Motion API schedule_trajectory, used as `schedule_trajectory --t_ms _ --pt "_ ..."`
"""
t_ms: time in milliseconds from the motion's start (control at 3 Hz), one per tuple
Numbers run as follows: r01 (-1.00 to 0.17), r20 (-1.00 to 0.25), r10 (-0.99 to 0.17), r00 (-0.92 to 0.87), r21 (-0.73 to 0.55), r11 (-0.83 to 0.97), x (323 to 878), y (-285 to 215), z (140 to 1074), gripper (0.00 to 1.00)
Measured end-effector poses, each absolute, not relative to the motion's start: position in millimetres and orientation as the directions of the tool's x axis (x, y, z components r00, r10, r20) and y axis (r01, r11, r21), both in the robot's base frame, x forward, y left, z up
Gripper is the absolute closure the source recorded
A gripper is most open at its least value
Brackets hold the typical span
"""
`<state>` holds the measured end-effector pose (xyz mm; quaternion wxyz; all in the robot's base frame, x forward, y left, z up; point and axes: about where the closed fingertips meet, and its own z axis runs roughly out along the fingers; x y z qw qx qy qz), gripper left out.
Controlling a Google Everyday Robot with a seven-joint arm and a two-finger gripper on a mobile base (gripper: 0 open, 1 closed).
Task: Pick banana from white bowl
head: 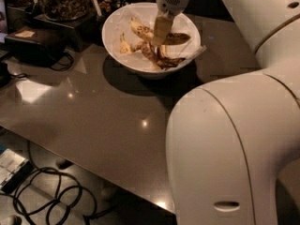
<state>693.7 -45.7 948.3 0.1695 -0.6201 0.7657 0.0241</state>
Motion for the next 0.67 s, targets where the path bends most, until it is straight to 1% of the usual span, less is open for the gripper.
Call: schedule_trajectory --t_ms 333,667 --pt "-0.957 -0.291 -0.941 -0.173 -0.177 0.231 694.1 -45.7 949.1 1.0" --pt "-0.96 -0.327 -0.941 -0.088 -0.223 0.167 639.6 -37.8 999.7 1.0"
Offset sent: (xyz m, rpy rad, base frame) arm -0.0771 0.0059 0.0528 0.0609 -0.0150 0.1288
